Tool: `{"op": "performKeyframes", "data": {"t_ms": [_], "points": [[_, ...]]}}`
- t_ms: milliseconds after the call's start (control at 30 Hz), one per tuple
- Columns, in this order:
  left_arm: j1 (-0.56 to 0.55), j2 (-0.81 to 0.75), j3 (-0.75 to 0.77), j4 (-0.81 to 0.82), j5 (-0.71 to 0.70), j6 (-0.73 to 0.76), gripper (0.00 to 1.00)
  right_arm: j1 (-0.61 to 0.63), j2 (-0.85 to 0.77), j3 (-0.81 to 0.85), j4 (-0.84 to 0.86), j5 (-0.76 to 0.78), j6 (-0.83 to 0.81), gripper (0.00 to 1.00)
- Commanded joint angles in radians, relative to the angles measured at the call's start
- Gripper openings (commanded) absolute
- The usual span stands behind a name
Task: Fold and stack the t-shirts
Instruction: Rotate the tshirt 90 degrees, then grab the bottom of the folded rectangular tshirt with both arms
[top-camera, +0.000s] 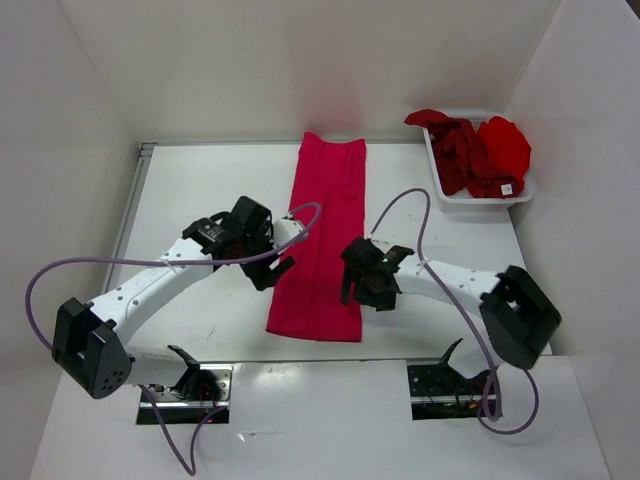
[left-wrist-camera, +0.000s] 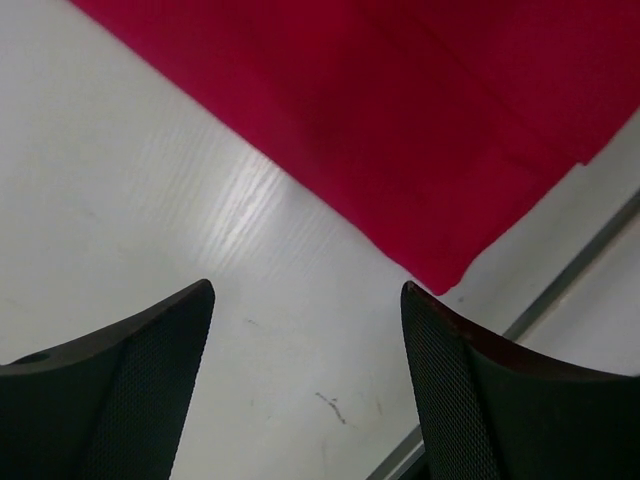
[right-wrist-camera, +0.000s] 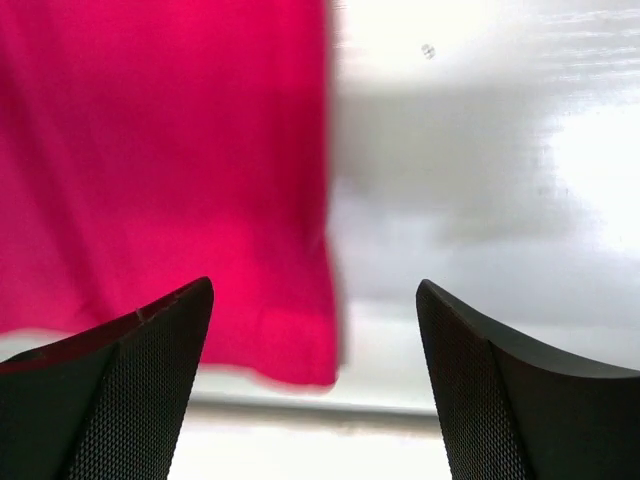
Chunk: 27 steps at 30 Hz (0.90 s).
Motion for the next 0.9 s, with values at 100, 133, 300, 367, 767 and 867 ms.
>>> {"op": "performKeyframes", "data": {"t_ms": [100, 133, 300, 367, 767, 867], "points": [[-0.016, -0.029, -0.067, 0.066, 0.303, -0.033, 0.84, 0.002, -0.257, -0.040, -0.031, -0.052, 0.034, 0.87], [-0.025, -0.029, -0.068, 0.066, 0.276, -0.051, 0.84, 0.002, -0.285, -0.049, -0.022, -0.078, 0.057, 0.87], [-0.033, 0.057, -0.045, 0.101, 0.249, -0.186, 0.84, 0.058, -0.266, -0.076, -0.031, -0.069, 0.097, 0.84], [0.038, 0.083, -0.007, 0.102, 0.426, -0.267, 0.84, 0.091, -0.223, -0.053, -0.043, -0.046, 0.117, 0.84], [0.194, 0.253, -0.095, 0.134, 0.285, -0.530, 0.78, 0.197, -0.213, -0.097, -0.022, -0.037, 0.245, 0.83], [0.194, 0.350, -0.031, 0.109, 0.338, -0.419, 0.76, 0.224, -0.195, -0.088, -0.022, -0.023, 0.269, 0.82]]}}
